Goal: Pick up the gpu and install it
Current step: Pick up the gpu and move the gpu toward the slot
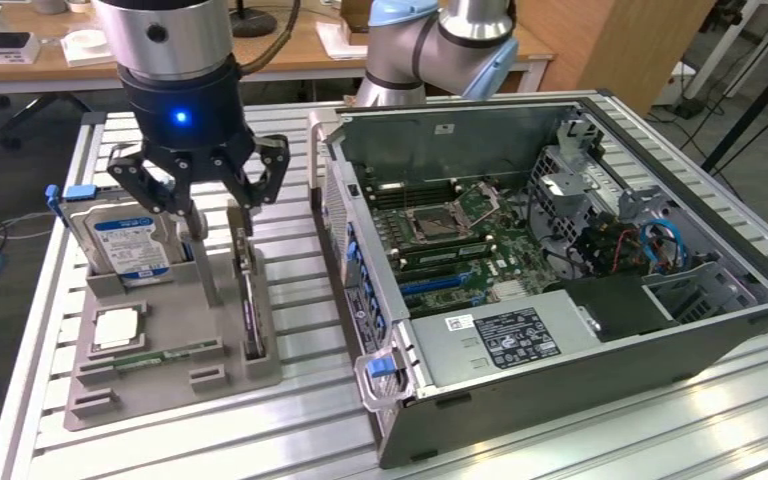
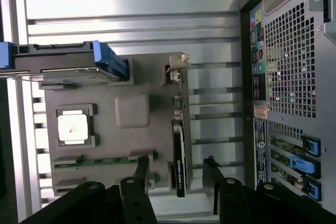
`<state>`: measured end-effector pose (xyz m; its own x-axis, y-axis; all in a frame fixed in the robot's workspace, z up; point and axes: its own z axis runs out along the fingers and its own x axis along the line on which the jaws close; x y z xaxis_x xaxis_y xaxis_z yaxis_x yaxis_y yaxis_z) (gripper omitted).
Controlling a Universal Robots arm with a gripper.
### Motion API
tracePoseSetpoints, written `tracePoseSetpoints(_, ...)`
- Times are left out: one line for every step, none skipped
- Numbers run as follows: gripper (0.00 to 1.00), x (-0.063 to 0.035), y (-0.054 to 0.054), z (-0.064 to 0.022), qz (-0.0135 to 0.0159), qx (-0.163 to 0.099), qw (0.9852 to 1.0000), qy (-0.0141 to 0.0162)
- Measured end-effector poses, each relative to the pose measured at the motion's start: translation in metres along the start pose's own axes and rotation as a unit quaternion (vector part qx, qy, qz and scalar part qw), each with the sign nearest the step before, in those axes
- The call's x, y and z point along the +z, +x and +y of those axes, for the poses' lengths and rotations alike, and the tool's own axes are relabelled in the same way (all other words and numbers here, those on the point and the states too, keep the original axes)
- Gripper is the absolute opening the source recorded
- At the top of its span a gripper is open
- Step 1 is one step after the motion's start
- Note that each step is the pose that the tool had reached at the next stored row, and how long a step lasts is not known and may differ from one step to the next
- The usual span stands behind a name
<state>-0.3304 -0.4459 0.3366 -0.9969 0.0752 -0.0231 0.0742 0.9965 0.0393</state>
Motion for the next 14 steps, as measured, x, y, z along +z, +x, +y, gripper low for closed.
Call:
tracePoseSetpoints(0.53,0.0009,-0.001,0.0000,0.0003,0.000,1.0000,0.0000)
tracePoseSetpoints(0.53,0.0019,-0.003,0.0000,0.0005,0.000,1.0000,0.0001)
tracePoseSetpoints(0.53,0.0030,-0.004,-0.0002,0.0007,0.000,1.0000,0.0001)
tracePoseSetpoints(0.53,0.0043,-0.005,-0.0004,0.0007,0.000,1.0000,0.0001)
tracePoseSetpoints(0.53,0.0057,-0.005,-0.0008,0.0008,0.000,1.0000,0.0000)
tracePoseSetpoints(0.53,0.0071,-0.005,-0.0014,0.0008,0.000,1.0000,0.0001)
tracePoseSetpoints(0.53,0.0086,-0.005,-0.0021,0.0009,0.000,1.0000,0.0001)
tracePoseSetpoints(0.53,0.0100,-0.005,-0.0029,0.0008,0.000,1.0000,0.0001)
tracePoseSetpoints(0.53,0.0112,-0.005,-0.0038,0.0009,0.000,1.0000,0.0001)
tracePoseSetpoints(0.53,0.0125,-0.005,-0.0048,0.0009,0.000,1.0000,0.0002)
tracePoseSetpoints(0.53,0.0139,-0.005,-0.0058,0.0009,0.000,1.0000,0.0001)
tracePoseSetpoints(0.53,0.0169,-0.006,-0.0081,0.0007,0.000,1.0000,0.0000)
tracePoseSetpoints(0.53,0.0187,-0.006,-0.0094,0.0007,0.000,1.0000,0.0000)
tracePoseSetpoints(0.53,0.0204,-0.006,-0.0104,0.0008,0.000,1.0000,0.0000)
